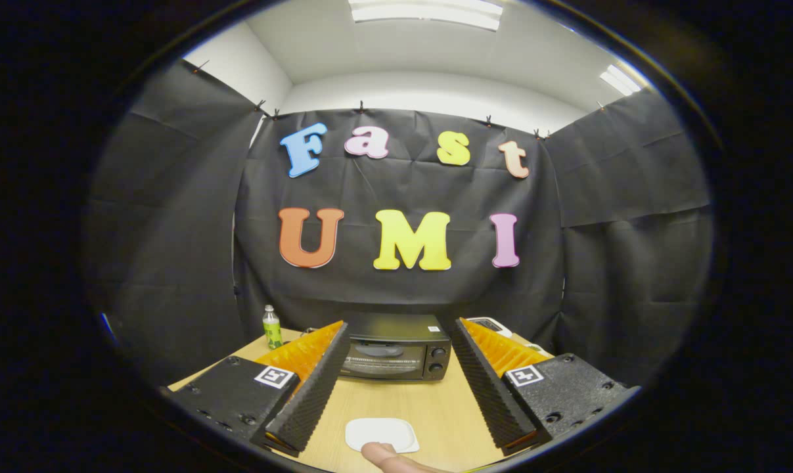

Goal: Open the toaster oven, put the food inside, and close the toaster oven door.

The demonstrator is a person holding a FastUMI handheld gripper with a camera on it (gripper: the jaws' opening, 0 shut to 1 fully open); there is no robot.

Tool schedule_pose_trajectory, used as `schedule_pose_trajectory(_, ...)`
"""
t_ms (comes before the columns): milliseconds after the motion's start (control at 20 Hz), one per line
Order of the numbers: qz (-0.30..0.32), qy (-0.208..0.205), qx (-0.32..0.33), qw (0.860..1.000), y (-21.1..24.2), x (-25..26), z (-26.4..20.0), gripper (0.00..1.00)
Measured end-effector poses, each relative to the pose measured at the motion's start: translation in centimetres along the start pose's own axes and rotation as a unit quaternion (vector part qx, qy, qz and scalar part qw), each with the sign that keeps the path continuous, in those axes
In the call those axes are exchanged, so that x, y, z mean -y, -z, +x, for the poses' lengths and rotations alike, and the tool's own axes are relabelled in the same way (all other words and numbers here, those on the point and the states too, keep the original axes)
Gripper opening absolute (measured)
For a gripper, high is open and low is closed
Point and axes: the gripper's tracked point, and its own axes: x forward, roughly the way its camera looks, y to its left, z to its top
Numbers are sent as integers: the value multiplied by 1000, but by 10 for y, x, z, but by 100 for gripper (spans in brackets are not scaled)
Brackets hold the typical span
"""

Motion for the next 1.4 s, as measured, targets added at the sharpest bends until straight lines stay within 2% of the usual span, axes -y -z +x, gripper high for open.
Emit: schedule_pose_trajectory(1400,-9,-11,7,1000,-1,-9,-9,100)
